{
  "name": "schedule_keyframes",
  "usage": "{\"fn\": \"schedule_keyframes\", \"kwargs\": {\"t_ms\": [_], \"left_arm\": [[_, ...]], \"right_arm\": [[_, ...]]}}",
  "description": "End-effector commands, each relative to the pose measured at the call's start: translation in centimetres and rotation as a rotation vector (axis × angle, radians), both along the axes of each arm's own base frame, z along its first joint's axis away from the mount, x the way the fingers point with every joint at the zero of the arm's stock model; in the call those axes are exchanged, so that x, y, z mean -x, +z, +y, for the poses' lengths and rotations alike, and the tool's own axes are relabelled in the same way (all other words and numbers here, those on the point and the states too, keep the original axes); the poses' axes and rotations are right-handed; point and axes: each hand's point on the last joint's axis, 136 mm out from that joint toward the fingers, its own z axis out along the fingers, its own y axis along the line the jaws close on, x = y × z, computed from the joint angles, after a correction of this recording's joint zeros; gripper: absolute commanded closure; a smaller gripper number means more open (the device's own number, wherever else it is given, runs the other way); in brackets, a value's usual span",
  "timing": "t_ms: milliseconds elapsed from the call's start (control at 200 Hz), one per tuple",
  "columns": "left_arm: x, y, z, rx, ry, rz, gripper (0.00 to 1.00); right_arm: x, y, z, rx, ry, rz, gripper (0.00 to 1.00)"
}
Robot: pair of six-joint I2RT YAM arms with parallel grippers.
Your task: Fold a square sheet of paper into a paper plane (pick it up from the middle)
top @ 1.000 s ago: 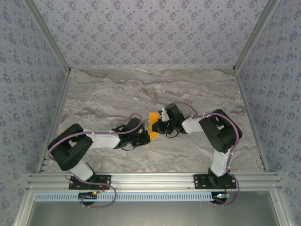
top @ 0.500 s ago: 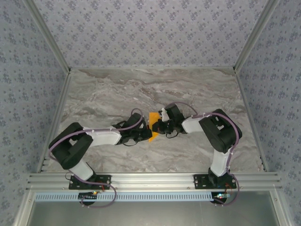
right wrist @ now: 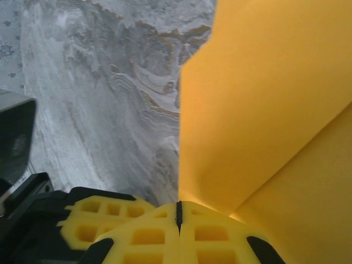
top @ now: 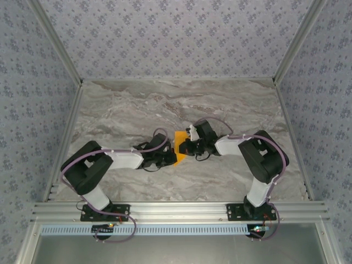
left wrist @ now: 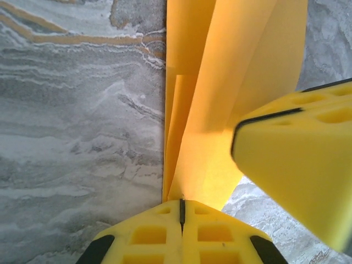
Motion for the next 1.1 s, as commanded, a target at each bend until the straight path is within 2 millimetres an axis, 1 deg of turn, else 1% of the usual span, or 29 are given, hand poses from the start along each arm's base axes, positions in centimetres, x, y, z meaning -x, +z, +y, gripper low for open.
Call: {"fn": "schedule_keyframes", "kwargs": {"t_ms": [0, 220, 335, 480, 575, 665, 764, 819, 924, 969, 1024, 1094], "left_arm": [[1.8, -2.0, 2.0, -0.080, 0.005, 0.070, 1.00], [2.0, -2.0, 2.0, -0.082, -0.003, 0.072, 1.00], [2.3, -2.1, 2.0, -0.092, -0.010, 0.081, 1.00], [3.0, -3.0, 2.8, -0.137, -0.002, 0.123, 1.00], [3.7, -3.7, 3.7, -0.176, 0.000, 0.163, 1.00], [4.5, -4.4, 4.5, -0.209, 0.002, 0.196, 1.00], [5.2, -5.0, 5.3, -0.232, 0.005, 0.219, 1.00], [5.5, -5.2, 5.6, -0.240, 0.007, 0.230, 1.00], [5.8, -5.2, 5.7, -0.236, 0.005, 0.233, 1.00], [5.8, -5.0, 5.5, -0.229, -0.001, 0.227, 1.00], [5.5, -4.6, 5.2, -0.218, -0.011, 0.216, 1.00], [5.0, -4.0, 4.6, -0.204, -0.027, 0.195, 1.00]], "right_arm": [[0.7, -0.8, -0.5, 0.046, 0.016, 0.016, 0.94], [0.6, -2.2, 0.3, 0.057, 0.034, 0.047, 0.94], [0.4, -2.5, 0.6, 0.060, 0.043, 0.053, 0.94], [-0.6, -2.7, 0.0, 0.071, 0.015, 0.066, 0.94], [-2.0, -2.9, -1.1, 0.082, -0.027, 0.072, 0.94], [-3.9, -3.4, -2.4, 0.105, -0.082, 0.085, 0.94], [-6.3, -3.8, -4.2, 0.128, -0.152, 0.096, 0.94], [-7.7, -3.9, -5.2, 0.141, -0.162, 0.073, 0.94], [-10.2, -3.9, -7.2, 0.151, -0.222, 0.068, 0.94], [-11.4, -3.6, -7.9, 0.151, -0.245, 0.062, 0.94], [-12.4, -3.0, -8.4, 0.142, -0.255, 0.057, 0.94], [-13.2, -1.5, -8.4, 0.127, -0.253, 0.031, 0.94]]}}
